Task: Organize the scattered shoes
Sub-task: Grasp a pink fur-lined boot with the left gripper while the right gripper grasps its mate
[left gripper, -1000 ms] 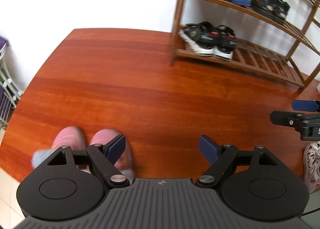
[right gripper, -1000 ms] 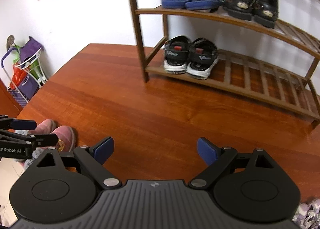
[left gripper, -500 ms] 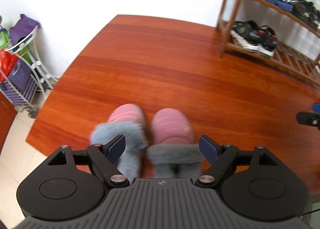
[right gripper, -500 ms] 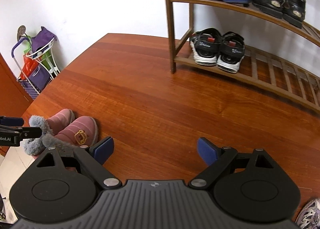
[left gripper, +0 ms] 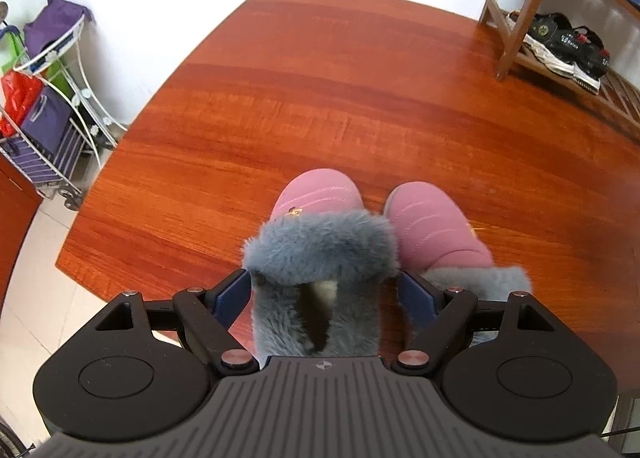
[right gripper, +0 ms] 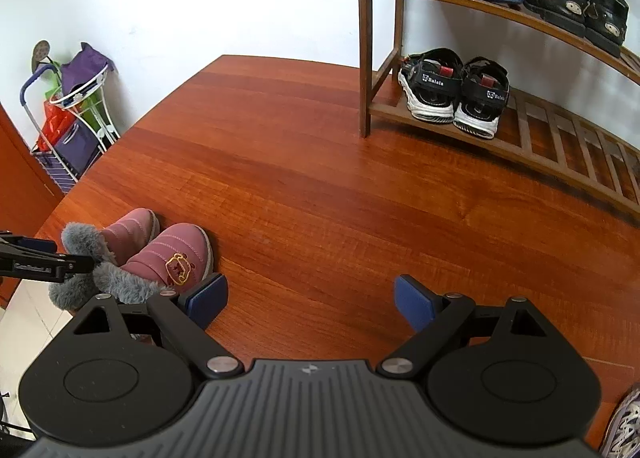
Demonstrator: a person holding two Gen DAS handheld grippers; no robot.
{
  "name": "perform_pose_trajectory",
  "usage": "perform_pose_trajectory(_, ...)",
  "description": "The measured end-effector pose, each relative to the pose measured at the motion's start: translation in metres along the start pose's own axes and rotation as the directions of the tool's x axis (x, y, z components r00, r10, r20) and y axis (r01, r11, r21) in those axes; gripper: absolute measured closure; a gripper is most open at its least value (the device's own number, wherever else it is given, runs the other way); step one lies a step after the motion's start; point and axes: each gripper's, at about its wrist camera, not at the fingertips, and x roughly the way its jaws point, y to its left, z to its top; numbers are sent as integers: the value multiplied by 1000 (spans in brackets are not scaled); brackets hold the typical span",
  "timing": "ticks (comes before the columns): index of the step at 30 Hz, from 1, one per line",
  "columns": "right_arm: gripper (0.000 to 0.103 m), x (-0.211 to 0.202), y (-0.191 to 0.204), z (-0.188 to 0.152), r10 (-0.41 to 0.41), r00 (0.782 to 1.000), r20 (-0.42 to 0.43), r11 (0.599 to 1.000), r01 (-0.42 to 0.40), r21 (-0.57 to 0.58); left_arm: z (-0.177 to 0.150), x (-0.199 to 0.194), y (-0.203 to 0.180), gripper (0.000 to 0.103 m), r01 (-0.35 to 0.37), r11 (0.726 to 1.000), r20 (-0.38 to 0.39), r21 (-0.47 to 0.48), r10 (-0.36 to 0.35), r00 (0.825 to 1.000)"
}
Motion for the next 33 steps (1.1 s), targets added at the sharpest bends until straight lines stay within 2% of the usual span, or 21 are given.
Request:
perform_pose_trajectory(11, 9, 6, 12, -6, -25, 1000, -18, 999, 26, 18, 1, 37, 10, 21, 57, 998, -41, 2, -57, 998)
perform_pose_trajectory(13, 9, 8, 14, -7, -27, 999, -20, 999, 27, 19, 0, 45, 12, 21, 67, 998, -60, -10, -68, 996)
perform_pose_trajectory(22, 9, 10, 22, -10, -25, 999, -30, 1000, 26, 15, -2, 58, 20, 22, 112, 991, -55, -66, -116, 992)
perform_pose_trajectory(25, 9, 11, 25, -10, -20, 999, -33, 1000, 20, 12, -7, 56, 19, 27, 102, 993, -33, -62, -105, 994)
perform_pose_trajectory(33, 9, 19, 42, -12, 40, 998, -51, 999, -41, -5, -12, 50, 29, 29, 52, 994, -43, -94, -56, 997)
